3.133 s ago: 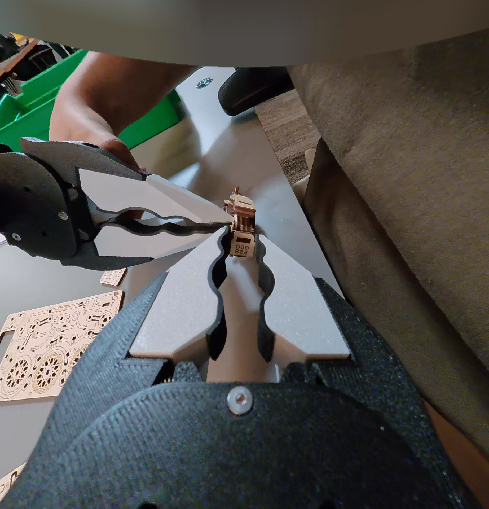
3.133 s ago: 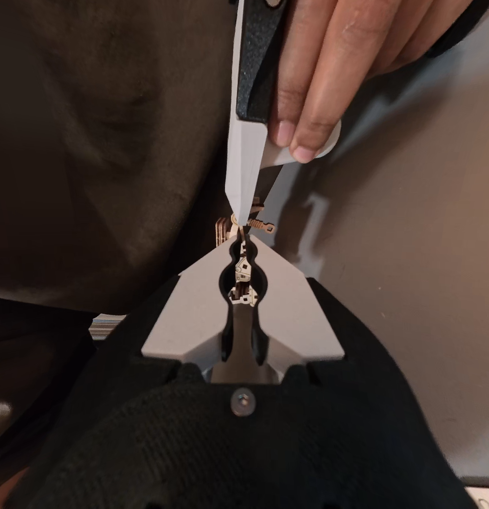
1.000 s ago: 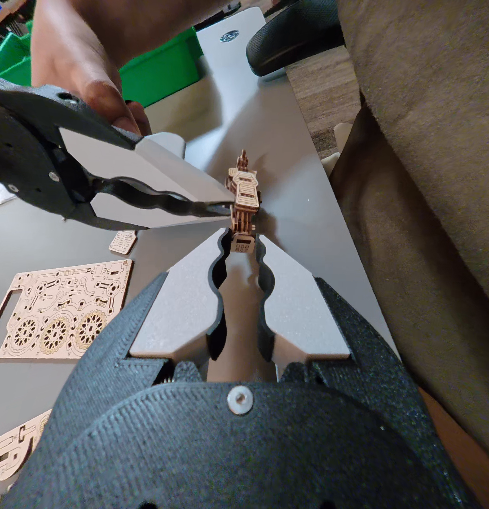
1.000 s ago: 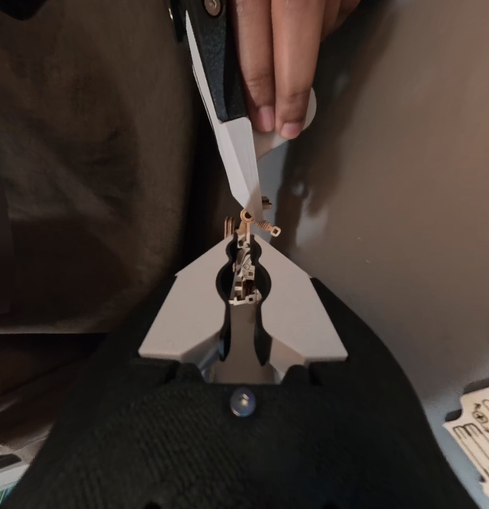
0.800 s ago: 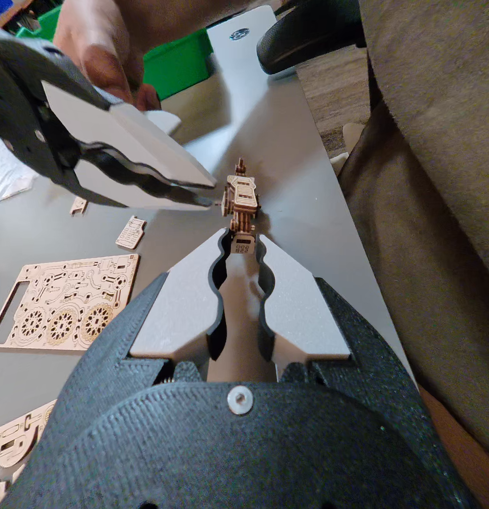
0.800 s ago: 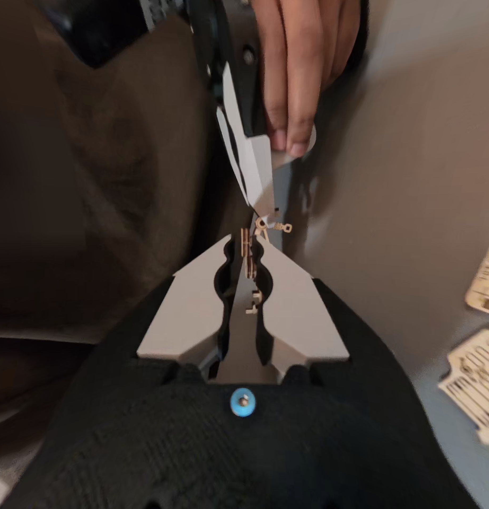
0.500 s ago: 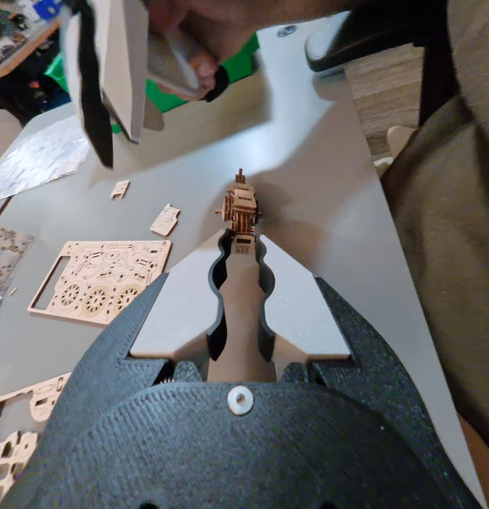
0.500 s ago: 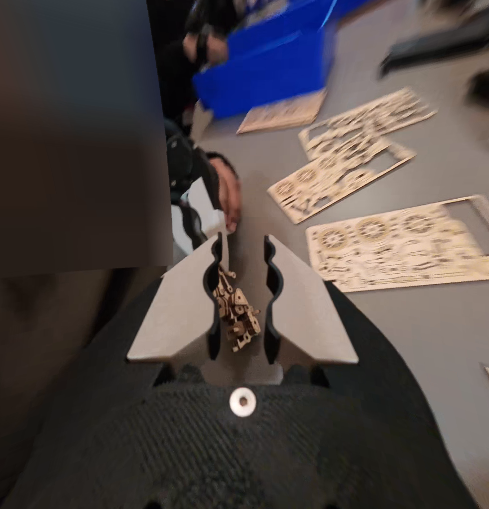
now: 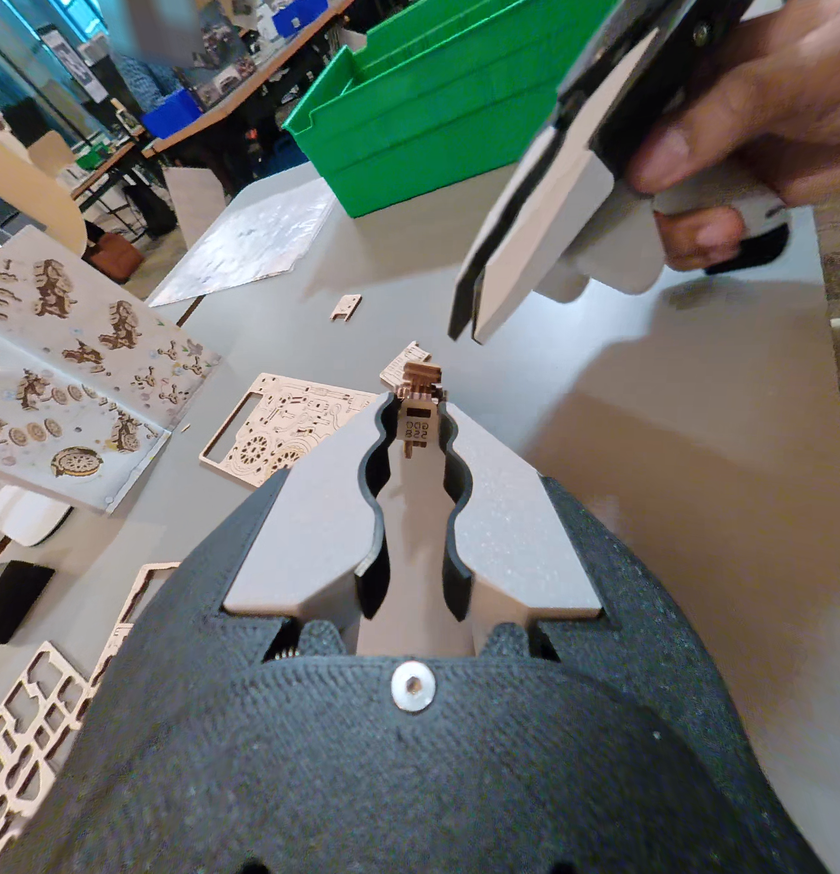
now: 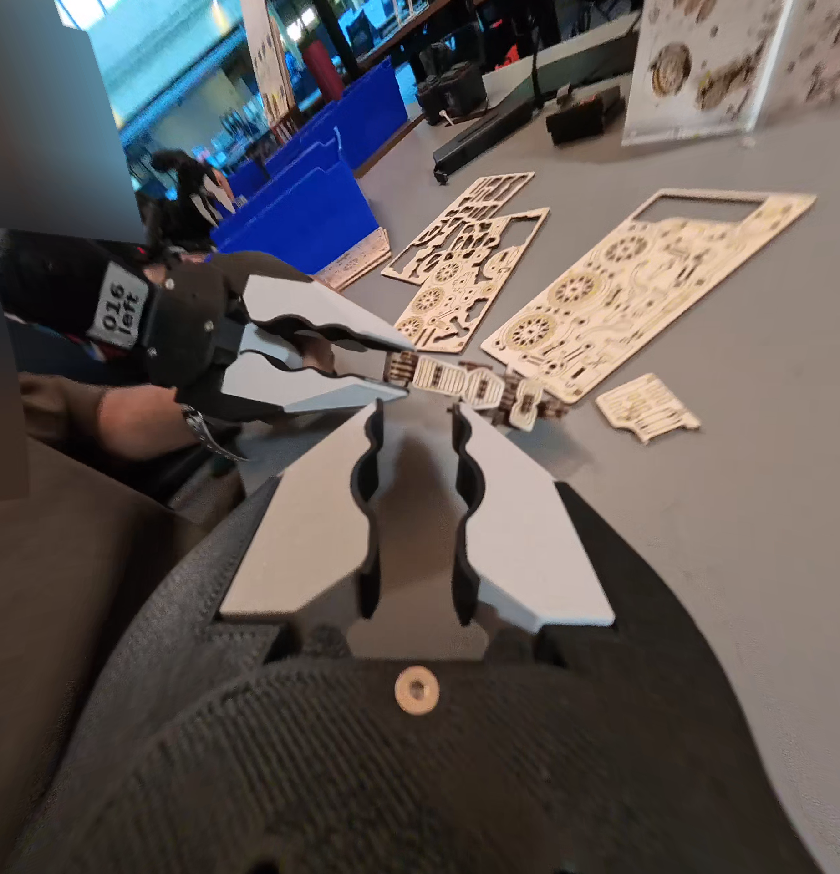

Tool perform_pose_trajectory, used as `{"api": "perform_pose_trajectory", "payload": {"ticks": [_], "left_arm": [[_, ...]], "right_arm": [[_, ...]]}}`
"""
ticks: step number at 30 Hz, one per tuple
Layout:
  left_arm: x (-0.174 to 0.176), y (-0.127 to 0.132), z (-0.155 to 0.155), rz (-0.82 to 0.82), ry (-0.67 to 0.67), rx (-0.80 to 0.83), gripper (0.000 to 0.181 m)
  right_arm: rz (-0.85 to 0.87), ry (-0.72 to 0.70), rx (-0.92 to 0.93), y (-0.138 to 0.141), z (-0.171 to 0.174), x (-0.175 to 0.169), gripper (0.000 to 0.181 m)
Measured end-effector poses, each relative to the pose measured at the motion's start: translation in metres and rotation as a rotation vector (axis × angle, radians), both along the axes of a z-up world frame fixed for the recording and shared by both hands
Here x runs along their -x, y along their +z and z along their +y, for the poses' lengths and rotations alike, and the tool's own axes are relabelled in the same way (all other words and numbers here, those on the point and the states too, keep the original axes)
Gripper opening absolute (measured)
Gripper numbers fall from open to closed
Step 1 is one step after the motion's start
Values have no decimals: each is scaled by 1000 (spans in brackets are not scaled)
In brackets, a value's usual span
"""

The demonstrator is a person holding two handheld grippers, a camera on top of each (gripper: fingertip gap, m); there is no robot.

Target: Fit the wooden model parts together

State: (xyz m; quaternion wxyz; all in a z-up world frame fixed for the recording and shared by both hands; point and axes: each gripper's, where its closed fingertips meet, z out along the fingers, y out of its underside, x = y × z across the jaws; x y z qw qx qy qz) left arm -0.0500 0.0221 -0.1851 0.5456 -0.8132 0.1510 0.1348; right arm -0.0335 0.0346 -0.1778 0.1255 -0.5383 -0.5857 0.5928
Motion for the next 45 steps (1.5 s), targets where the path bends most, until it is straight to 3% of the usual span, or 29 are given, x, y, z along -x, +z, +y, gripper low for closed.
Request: {"api": "perform_pose_trajectory", "payload": {"ticks": [1,8,10,13,16,19,28,36,45], "left_arm": [[1,1,0,4,12,-2,14],[-7,4,2,105,18,-14,14],[-12,5,3,159,4,-21,14],[-18,6,5,296,-7,-24,14],[-19,5,4,471,-11,-11,15],[-23,4,4,572,-19,-5,14],[-42,5,5,695,-74,-35,14],[-57,6,5,763,-116,-56,16],[-57,10,7,645,-91,-108,16]], "right_arm": [[-26,-2,66,-3,-2,0,28],[-145,-87,498,-11,0,3,32],[-169,-46,595,-8,-2,0,25],[-169,9,773,1,-1,-3,12],[-179,19,863,3,0,-4,22],[-192,23,893,4,-1,-2,33],[-227,59,906,1,-5,-2,36],[-267,108,886,-4,-15,-4,21],[-244,124,858,2,-9,-4,20]]}}
